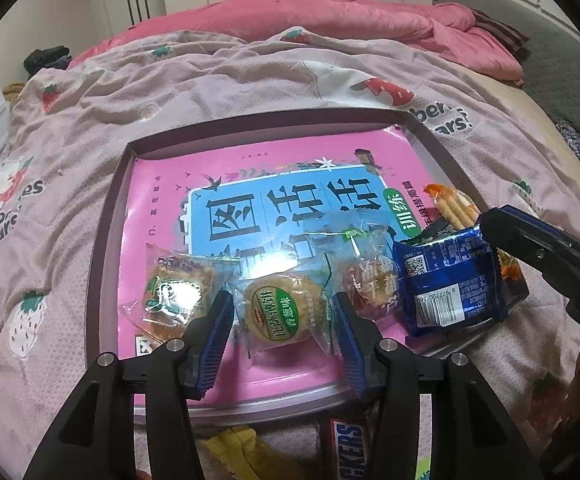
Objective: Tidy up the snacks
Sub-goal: 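Open the right tool to release the blue Oreo packet in the tray, then withdraw both open tools from the tray toward the snacks on the bedspread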
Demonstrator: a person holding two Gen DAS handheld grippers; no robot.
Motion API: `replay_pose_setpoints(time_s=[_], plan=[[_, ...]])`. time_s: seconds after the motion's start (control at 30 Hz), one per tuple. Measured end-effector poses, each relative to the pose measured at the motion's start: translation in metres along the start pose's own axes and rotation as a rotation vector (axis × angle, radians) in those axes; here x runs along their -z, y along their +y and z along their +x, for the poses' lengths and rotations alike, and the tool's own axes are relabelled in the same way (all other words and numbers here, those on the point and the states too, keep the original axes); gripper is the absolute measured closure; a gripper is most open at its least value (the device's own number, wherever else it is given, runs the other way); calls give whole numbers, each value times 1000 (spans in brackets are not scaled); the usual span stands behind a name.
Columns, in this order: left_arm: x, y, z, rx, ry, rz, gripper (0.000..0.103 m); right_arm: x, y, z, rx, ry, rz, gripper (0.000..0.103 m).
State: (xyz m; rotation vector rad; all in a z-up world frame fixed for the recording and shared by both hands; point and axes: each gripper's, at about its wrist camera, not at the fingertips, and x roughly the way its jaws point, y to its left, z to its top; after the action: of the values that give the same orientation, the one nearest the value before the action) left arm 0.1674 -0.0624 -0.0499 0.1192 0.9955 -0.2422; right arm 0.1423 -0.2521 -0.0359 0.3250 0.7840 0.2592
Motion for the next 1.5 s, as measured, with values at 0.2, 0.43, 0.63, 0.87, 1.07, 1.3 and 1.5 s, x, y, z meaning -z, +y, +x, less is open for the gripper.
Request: replay_pose_setpoints(time_s=[0.2,0.43,0.63,0.87,1.07,1.3,1.5], plan=[[-2,2,-6,-7,-17,-5,48,0,-2,0,0,4,12,59],[-2,0,-7,-7,-15,4,46,0,-4,0,-1,9,17,59],[-3,0,-12,1,-28,3,46,0,-7,-1,6,4,18,59],[-6,2,-18,6,-46,1,40,-1,-7,-5,24,-13,14,59],[-7,2,-24,-3,-62,3,39,-3,-5,-11,12,-31,7,59],[-11,9,-40,-13,-100,-15,31,-5,1,-20,-1,-56,-13,51],[-10,16,-51,-12,-108,-28,28,-6,5,-31,-15,-82,-25,47]])
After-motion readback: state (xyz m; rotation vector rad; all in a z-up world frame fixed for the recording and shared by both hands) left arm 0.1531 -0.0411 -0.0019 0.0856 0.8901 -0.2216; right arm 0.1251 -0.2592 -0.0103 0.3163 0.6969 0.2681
